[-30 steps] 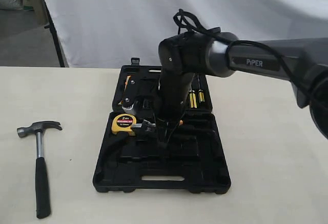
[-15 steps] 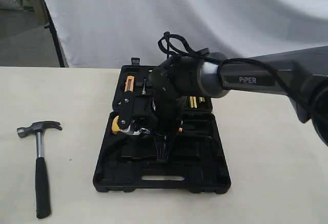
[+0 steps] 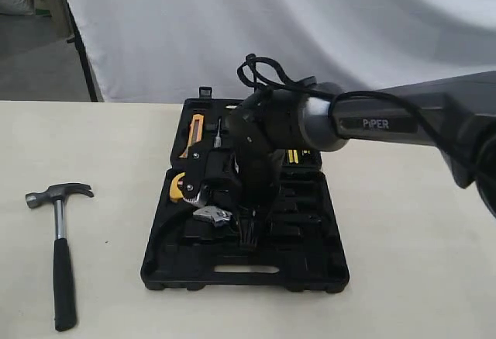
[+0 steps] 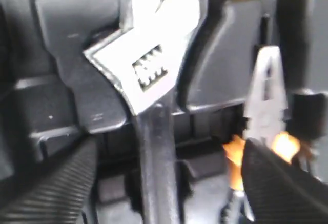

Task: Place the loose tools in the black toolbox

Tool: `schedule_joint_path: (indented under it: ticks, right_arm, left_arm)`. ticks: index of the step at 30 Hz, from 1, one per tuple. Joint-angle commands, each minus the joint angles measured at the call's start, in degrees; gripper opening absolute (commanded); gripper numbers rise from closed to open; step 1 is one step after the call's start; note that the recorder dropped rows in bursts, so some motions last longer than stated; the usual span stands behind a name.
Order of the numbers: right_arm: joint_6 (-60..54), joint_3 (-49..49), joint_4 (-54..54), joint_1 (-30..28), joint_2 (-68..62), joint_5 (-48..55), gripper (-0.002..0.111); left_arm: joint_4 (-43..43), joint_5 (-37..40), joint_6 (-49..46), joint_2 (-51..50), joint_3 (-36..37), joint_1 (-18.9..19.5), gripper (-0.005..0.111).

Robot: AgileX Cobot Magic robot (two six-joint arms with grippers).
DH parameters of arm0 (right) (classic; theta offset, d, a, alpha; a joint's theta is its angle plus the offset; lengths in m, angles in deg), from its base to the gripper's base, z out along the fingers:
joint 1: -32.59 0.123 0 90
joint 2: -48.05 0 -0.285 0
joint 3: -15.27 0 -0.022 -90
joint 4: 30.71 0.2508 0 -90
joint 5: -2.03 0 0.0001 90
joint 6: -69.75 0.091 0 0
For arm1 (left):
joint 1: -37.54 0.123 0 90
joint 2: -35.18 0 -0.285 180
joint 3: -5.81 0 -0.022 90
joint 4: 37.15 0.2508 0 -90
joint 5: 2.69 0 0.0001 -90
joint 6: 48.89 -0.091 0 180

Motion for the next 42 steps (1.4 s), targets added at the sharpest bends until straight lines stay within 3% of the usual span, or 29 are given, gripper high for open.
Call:
schedule_joint_path:
  ticks: [1,3,4,5,8,9,18,25,30,37,42]
  right_arm:
    - [0.0,0.1,1.4,0.0,5.4,-2.4,0.076]
    - [-0.1,0.1,2.0,0.0,6.0,-4.2,0.076]
    - [-0.1,0.1,3.5,0.0,5.7,-6.6,0.067]
    - [-0.3,0.1,4.8,0.0,5.5,-7.2,0.056]
    - [-1.2,0.1,8.1,0.0,3.9,-9.0,0.007]
    - [-1.4,0.1,9.2,0.0,3.2,-9.0,0.000]
    - [-1.8,0.1,11.7,0.0,-4.2,-7.8,0.000]
    - [-1.8,0.1,11.3,-0.1,3.0,-7.8,0.000]
    - [-10.4,0.2,11.7,-1.3,7.1,-1.3,0.000]
    - [-26.8,10.0,38.0,-11.6,3.2,19.6,0.000]
    - [-26.0,15.2,39.0,-13.7,-2.3,25.6,0.000]
  left_arm:
    - [-0.5,0.0,0.0,0.2,0.1,-0.3,0.001]
    - [-0.5,0.0,0.0,0.2,0.1,-0.3,0.001]
    - [-0.5,0.0,0.0,0.2,0.1,-0.3,0.001]
    - [-0.5,0.0,0.0,0.2,0.1,-0.3,0.001]
    - [-0.5,0.0,0.0,0.2,0.1,-0.3,0.001]
    - [-0.5,0.0,0.0,0.2,0.1,-0.3,0.001]
    - [-0.5,0.0,0.0,0.2,0.1,-0.3,0.001]
    - [-0.5,0.0,0.0,0.2,0.1,-0.3,0.001]
    - [-0.5,0.0,0.0,0.2,0.1,-0.3,0.001]
    - [-0.5,0.0,0.0,0.2,0.1,-0.3,0.001]
    - [-0.5,0.0,0.0,0.2,0.1,-0.3,0.001]
